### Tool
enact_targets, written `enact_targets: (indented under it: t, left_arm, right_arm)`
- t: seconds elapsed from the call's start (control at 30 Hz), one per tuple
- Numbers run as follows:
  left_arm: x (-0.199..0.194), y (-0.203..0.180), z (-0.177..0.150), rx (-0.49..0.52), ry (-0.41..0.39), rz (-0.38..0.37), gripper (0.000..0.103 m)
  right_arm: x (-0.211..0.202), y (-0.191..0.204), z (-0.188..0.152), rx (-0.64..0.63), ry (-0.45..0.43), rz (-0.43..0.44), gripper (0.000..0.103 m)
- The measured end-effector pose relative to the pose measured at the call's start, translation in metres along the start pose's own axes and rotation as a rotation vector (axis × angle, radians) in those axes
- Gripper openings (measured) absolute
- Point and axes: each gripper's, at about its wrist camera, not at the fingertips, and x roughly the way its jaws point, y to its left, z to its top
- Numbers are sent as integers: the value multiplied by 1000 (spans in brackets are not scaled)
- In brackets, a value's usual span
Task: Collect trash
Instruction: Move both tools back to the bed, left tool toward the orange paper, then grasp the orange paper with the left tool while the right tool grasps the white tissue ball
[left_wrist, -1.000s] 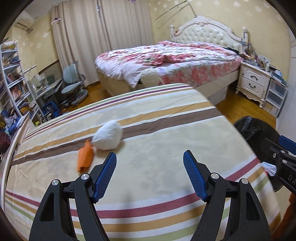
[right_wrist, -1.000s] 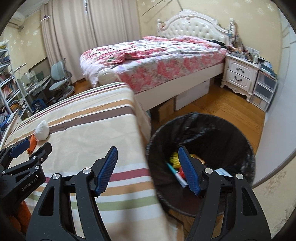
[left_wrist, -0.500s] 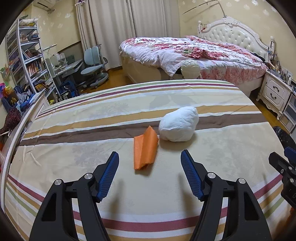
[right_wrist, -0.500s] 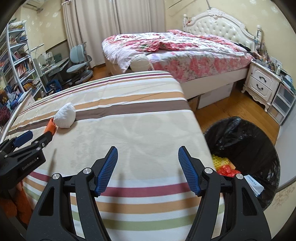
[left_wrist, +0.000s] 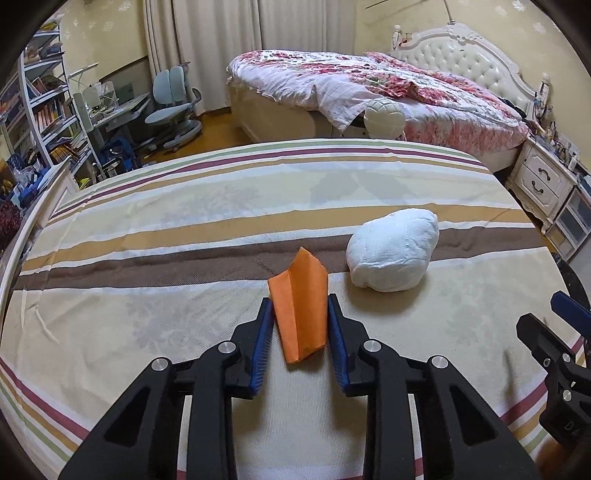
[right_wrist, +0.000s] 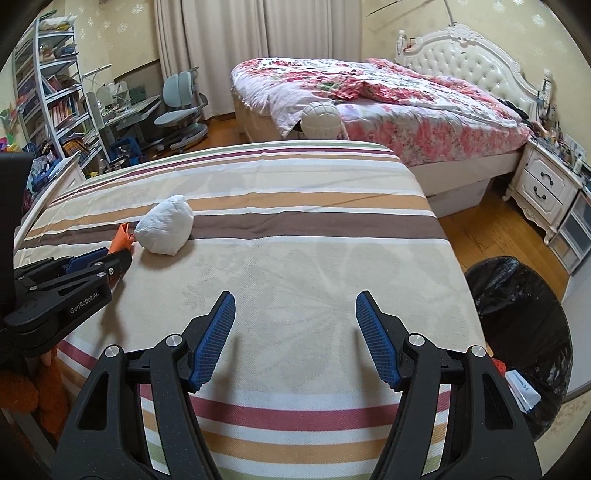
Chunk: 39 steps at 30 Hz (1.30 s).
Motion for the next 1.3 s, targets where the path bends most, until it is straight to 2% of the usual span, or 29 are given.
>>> enact_targets:
  t: [0.17,0.77,1.3]
  left_arm:
    - [-1,10,1,-10,-9,3,28]
    - [0,83,1,-82,-16,120,28]
    - [3,106,0,-127,-17,125,28]
  right_arm:
    - [5,12,4,-24,7,13,66]
    - [34,90,26,-118,40,104,67]
    - [61,114,46,-103,64,72,65]
